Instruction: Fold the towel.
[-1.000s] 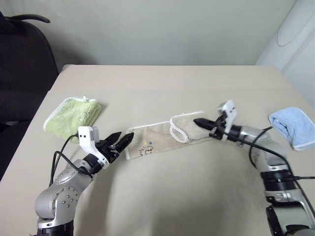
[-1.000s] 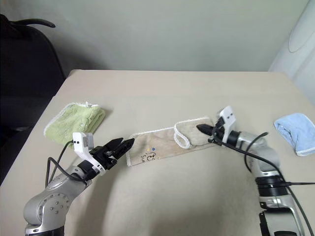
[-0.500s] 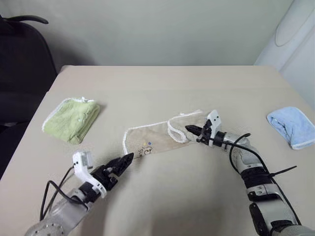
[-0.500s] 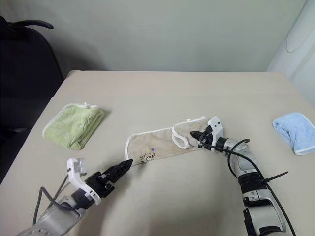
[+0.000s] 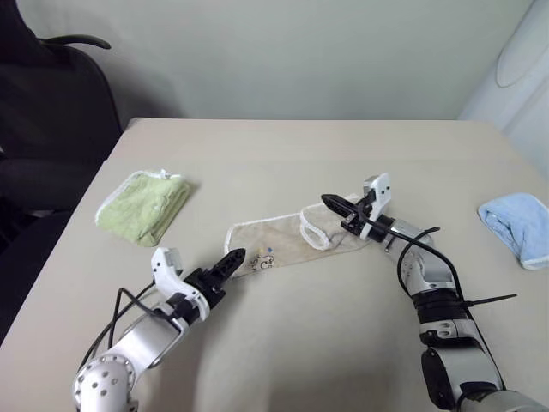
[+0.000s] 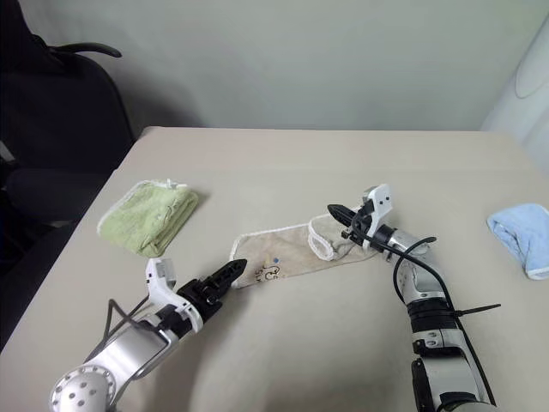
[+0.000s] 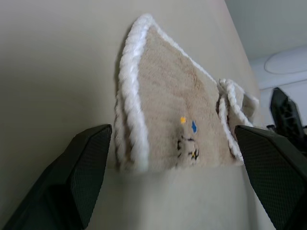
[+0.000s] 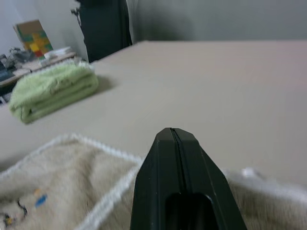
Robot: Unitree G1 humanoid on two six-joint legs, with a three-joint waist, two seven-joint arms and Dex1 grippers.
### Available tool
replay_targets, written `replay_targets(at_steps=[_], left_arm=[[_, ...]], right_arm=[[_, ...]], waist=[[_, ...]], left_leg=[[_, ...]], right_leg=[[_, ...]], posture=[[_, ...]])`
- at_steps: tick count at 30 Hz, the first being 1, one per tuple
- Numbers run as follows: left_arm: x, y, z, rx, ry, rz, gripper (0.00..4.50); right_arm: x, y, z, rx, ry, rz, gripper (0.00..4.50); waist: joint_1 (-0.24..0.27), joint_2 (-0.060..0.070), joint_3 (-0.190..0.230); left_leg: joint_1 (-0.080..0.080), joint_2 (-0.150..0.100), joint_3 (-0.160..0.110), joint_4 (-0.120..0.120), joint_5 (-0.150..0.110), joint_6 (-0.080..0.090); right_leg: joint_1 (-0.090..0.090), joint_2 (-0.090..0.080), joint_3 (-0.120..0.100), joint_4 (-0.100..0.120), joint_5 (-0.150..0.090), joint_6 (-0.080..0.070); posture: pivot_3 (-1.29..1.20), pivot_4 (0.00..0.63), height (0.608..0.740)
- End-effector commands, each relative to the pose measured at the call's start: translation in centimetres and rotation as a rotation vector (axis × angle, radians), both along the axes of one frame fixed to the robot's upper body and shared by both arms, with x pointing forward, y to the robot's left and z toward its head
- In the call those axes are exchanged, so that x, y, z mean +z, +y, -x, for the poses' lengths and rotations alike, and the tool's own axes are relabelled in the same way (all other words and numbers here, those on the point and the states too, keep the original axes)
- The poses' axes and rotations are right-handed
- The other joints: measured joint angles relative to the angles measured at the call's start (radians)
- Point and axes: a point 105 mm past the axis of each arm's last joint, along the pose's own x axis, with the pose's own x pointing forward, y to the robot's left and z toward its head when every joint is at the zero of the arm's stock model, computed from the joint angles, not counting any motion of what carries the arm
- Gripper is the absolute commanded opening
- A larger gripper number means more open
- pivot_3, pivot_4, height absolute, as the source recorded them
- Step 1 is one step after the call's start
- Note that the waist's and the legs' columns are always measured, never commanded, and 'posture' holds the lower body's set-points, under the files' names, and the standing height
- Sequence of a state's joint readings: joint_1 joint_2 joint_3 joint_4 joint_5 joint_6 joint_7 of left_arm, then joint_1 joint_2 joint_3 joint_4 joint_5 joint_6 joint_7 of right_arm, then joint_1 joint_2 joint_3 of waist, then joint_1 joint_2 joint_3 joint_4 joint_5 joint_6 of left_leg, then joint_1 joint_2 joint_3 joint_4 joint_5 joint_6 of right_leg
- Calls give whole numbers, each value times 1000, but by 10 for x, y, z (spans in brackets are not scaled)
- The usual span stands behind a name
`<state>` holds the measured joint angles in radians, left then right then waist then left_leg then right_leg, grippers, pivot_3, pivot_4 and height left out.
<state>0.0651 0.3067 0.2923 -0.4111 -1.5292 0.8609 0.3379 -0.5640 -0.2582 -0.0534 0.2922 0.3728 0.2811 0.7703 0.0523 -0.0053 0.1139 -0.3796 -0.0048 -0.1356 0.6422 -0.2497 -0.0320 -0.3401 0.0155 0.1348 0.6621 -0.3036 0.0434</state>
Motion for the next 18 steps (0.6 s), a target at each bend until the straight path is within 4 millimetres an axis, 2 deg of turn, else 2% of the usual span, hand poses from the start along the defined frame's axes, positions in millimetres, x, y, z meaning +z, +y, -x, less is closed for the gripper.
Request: replay_targets(at_steps=[1,6,9,18], left_arm=[[-29,-14,-3,-72,122,-44,4461],[-27,-20,-9,-109,112,-43,4461],[-27,-20,-10,-115,105,-40,3889],[-23,-21,-13,-119,72,-37,570]], right_arm=[[24,-3,3,-17,-80,-41,0],[31,-14,3,-70,-95,-62,0],[33,-17,4,-88,-97,-65,0],[34,-18,7,-100,-98,-65,0]], waist=[[5,1,0],[9,3,-1],[9,3,-1],[7,1,0]], left_leg=[[0,0,-1,0,0,0],[1,-4,-1,-1,6,-11],[0,-4,0,-2,6,-11],[-2,-2,1,-9,8,-13]], right_leg=[[0,0,0,0,0,0],[3,2,0,0,0,-1],[7,2,0,0,0,-1],[1,2,2,0,-3,1]], posture=[[0,150,740],[0,150,740],[0,150,740],[0,150,740]])
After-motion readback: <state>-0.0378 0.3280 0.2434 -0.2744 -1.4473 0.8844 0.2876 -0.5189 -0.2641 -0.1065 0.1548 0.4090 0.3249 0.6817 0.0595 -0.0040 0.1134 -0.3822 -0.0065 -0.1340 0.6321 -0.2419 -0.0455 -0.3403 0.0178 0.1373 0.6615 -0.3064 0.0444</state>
